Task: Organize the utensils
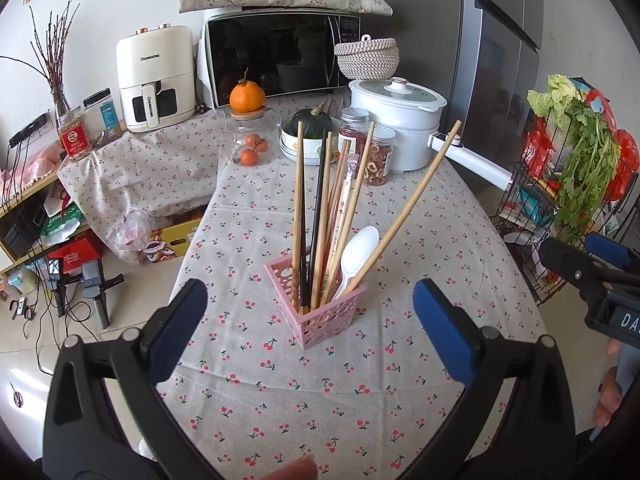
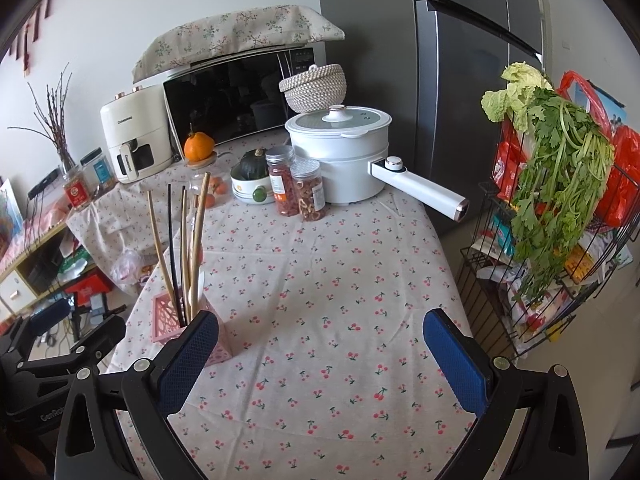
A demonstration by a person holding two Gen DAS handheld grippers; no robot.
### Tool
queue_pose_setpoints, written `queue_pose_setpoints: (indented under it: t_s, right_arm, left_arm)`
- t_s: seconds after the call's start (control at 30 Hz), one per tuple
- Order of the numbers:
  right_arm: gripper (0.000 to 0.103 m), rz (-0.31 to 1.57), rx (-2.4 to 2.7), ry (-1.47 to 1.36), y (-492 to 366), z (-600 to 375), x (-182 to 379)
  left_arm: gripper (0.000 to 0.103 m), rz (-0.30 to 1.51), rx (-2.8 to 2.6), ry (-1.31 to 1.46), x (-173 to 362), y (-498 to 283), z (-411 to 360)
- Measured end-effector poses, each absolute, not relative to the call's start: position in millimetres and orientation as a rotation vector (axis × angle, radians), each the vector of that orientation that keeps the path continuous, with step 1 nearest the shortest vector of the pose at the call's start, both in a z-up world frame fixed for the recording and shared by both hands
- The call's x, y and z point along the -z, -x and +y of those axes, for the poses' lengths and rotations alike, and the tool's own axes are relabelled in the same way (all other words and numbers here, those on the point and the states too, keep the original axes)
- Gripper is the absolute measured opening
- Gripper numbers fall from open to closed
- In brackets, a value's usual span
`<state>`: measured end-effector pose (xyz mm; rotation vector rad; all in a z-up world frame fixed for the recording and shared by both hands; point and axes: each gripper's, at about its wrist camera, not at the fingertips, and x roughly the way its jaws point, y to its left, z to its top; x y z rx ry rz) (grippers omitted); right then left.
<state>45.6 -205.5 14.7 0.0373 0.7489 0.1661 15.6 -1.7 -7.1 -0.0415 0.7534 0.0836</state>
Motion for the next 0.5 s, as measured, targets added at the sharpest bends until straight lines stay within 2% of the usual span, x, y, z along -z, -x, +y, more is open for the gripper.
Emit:
queue_pose_setpoints:
  t_s: [0.5]
  right_arm:
    - [0.103,0.761,-0.17,-0.034,-50.5,-204.3,-9.6]
  left_arm:
    - [0.102,0.747,-0.079,0.033,8.8,-13.3,0.4]
